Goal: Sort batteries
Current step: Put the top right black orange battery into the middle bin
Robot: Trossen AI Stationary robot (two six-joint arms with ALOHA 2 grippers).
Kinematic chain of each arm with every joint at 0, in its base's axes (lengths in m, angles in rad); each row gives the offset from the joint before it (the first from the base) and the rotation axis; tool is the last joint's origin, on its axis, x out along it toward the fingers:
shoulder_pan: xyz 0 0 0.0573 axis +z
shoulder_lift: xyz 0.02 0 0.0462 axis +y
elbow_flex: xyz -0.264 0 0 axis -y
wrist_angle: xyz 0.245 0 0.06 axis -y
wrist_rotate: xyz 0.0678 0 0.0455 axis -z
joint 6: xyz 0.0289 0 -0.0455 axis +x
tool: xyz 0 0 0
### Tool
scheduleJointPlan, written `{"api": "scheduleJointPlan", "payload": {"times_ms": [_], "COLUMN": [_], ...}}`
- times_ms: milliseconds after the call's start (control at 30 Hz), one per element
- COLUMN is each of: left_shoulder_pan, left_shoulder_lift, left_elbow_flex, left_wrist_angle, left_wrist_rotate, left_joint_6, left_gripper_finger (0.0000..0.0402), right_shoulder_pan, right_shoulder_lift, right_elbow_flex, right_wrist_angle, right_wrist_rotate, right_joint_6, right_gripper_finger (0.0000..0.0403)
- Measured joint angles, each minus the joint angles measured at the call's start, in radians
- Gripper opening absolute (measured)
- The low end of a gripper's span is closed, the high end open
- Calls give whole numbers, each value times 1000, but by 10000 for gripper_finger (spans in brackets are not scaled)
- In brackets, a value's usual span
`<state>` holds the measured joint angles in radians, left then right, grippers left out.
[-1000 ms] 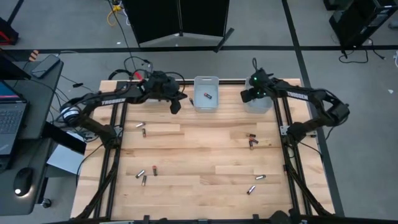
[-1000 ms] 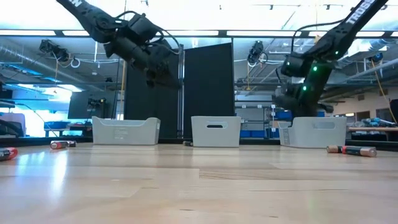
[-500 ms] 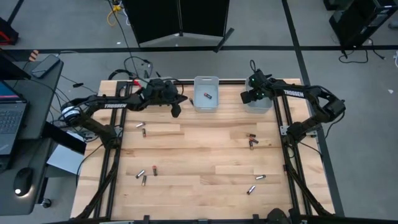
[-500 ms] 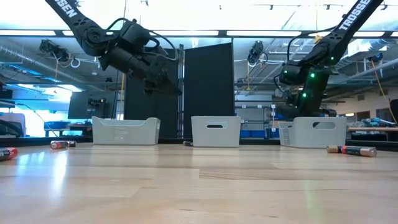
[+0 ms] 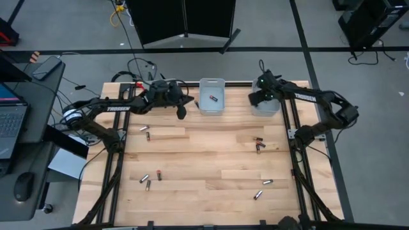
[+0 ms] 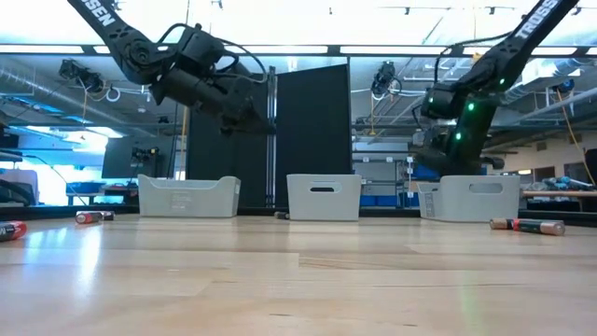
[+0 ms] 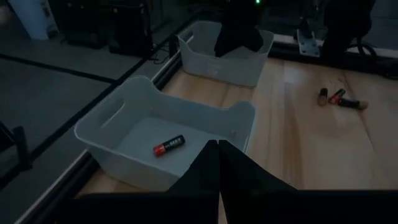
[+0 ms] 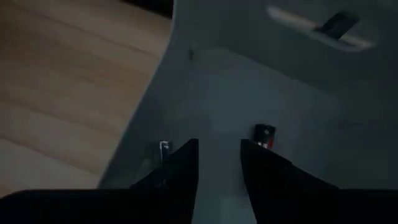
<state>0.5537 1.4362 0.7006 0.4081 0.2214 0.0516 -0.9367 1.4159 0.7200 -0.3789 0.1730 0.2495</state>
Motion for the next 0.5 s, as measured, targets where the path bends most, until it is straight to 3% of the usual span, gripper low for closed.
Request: {"api": "scheduleJointPlan", "payload": {"times_ms": [267,500], "left_shoulder_pan": [-16,-39], "left_shoulder_lift": [-35,-42], "left_elbow_flex": [0,0], "left_wrist_angle": [64,126], "left_wrist_rotate": [0,0], "left_joint_6": [-32,-30], "left_gripper_finger": [5,5], "right_shoulder_pan": [89,273], "right_shoulder_lift": [-262,-402], "right_elbow_flex": [0,2], "right_wrist_angle": [-80,-189], "right_wrist_rotate": [-58,-148], "right_joint_6": [-91,-79], "right_gripper_finger": [14,26]}}
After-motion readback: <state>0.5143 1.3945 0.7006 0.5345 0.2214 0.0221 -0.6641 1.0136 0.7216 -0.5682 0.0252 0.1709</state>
